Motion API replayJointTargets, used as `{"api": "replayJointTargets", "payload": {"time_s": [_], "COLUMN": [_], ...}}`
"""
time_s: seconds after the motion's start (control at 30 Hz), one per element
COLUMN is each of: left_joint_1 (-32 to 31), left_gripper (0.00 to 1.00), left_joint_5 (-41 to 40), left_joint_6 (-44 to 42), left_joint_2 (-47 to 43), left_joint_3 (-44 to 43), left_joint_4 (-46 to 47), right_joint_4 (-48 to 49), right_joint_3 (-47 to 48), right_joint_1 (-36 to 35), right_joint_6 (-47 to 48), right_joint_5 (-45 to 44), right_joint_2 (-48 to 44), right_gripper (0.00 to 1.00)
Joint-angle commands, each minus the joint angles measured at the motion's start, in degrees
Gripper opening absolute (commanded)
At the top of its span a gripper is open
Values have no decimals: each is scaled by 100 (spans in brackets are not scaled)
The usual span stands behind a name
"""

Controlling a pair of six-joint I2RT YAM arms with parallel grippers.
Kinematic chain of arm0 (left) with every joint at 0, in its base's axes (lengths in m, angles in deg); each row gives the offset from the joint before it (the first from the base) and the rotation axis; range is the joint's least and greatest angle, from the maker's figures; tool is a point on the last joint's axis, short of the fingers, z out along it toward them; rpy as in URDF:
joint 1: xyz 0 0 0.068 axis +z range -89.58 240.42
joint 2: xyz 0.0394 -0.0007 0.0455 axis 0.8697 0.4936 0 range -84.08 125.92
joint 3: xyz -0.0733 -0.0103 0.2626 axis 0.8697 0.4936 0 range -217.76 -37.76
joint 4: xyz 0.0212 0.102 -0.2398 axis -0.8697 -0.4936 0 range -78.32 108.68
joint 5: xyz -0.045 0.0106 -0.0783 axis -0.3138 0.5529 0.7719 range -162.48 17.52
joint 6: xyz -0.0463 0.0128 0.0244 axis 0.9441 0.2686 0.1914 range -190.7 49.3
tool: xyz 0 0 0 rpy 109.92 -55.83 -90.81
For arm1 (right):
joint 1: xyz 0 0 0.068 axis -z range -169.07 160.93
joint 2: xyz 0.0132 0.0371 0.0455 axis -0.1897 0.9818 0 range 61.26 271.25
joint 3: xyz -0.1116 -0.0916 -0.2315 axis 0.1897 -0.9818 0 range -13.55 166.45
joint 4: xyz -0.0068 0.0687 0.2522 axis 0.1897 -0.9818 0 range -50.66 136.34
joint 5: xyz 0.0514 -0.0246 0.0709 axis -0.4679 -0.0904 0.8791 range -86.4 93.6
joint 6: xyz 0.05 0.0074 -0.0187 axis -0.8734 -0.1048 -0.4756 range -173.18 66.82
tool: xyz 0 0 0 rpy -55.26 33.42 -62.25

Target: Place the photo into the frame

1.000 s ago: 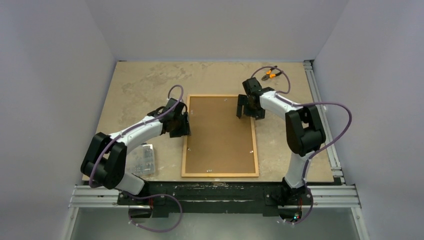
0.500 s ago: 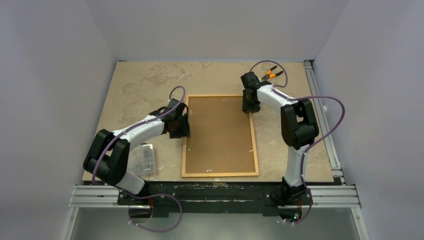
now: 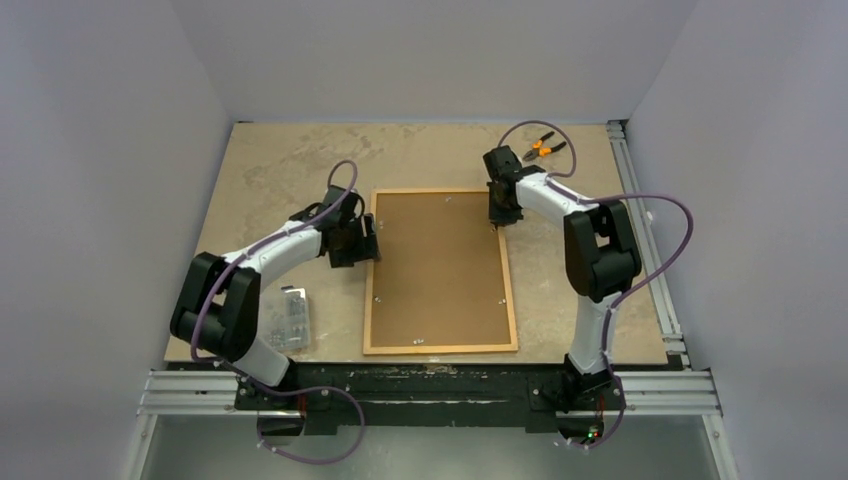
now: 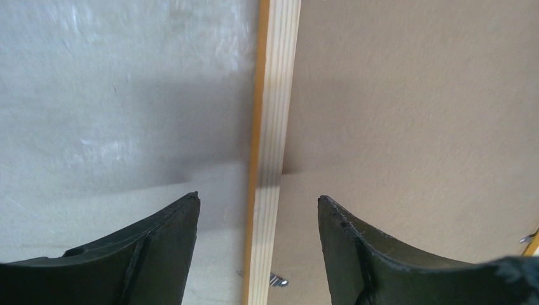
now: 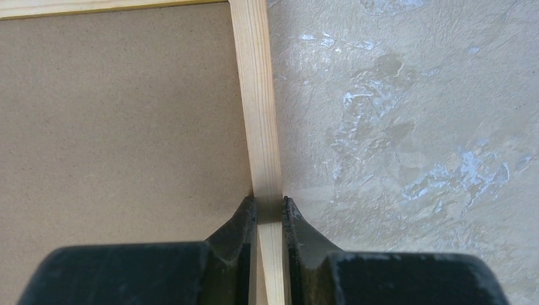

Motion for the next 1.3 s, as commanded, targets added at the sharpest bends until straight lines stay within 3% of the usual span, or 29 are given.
{"api": "replayJointTargets", "payload": {"time_s": [0.0, 0.4, 0.7, 0.9, 1.27], "left_joint_1": [205, 222, 209, 157, -254], "left_gripper": [66, 64, 58, 46, 45], "left_joint_5": [195, -561, -530, 83, 433], "left_joint_6": [-59, -459, -634, -517, 173], "left_joint_2": [262, 1608, 2422, 2232, 1342], "left_joint_3": [-672, -2581, -3227, -2764, -1088], "left_joint_4": [128, -874, -1281, -843, 125], "right_joint_4": [115, 274, 249, 255, 299], "right_joint_3": [-351, -793, -827, -1014, -1475], "right_joint_1": [-37, -45, -43, -46, -49], "right_joint_6": [-63, -4, 81, 174, 191], "right_joint_5": [275, 554, 598, 710, 768], "right_joint_2": [-274, -635, -711, -994, -1361], "right_gripper": [0, 0, 0, 0, 0]}}
